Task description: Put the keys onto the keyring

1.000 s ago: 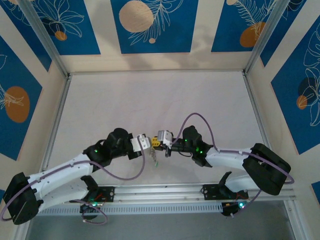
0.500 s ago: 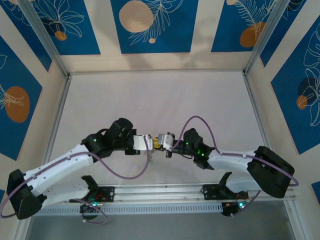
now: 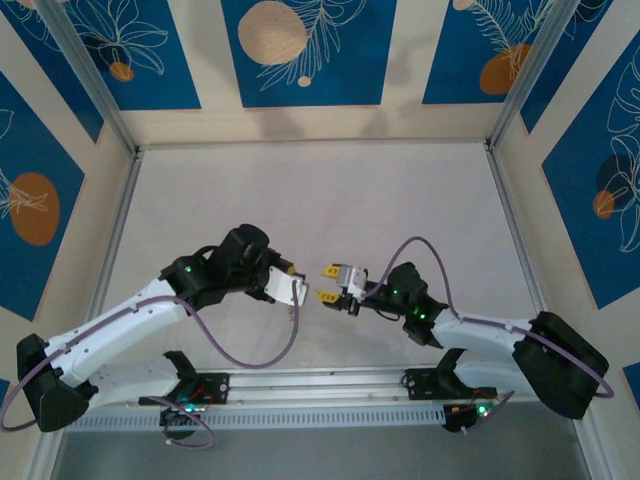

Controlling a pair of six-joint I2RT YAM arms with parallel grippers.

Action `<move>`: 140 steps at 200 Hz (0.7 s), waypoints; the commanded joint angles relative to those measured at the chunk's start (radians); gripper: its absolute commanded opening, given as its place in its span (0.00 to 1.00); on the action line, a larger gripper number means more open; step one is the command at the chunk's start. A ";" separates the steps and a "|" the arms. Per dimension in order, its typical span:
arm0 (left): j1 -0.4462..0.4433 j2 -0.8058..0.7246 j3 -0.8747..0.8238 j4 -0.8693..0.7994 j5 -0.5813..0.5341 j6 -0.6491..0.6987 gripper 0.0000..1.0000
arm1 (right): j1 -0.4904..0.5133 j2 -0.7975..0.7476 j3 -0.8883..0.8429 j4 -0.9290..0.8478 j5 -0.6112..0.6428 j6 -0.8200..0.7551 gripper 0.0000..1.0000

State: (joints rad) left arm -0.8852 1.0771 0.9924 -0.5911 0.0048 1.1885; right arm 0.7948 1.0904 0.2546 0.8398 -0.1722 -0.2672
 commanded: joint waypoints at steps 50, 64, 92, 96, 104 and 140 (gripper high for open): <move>-0.044 0.171 0.264 -0.110 -0.293 0.507 0.00 | -0.226 -0.258 -0.071 -0.118 0.191 0.211 0.99; -0.049 0.242 0.356 -0.191 -0.364 0.530 0.00 | -0.294 -0.326 -0.075 -0.200 0.235 0.242 0.99; -0.054 0.353 0.503 -0.274 -0.477 0.554 0.00 | -0.399 -0.447 -0.102 -0.307 0.346 0.272 0.99; -0.053 0.364 0.519 -0.279 -0.488 0.564 0.00 | -0.413 -0.460 -0.108 -0.316 0.363 0.276 0.99; -0.055 0.386 0.537 -0.272 -0.527 0.594 0.00 | -0.443 -0.486 -0.120 -0.339 0.382 0.273 0.99; -0.057 0.497 0.597 -0.197 -0.697 0.633 0.00 | -0.541 -0.593 -0.159 -0.451 0.390 0.225 0.99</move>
State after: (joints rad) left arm -0.9318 1.5192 1.5242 -0.8082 -0.5369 1.7634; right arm 0.2962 0.5564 0.1230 0.5014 0.1585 -0.0338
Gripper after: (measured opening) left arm 0.045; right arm 0.992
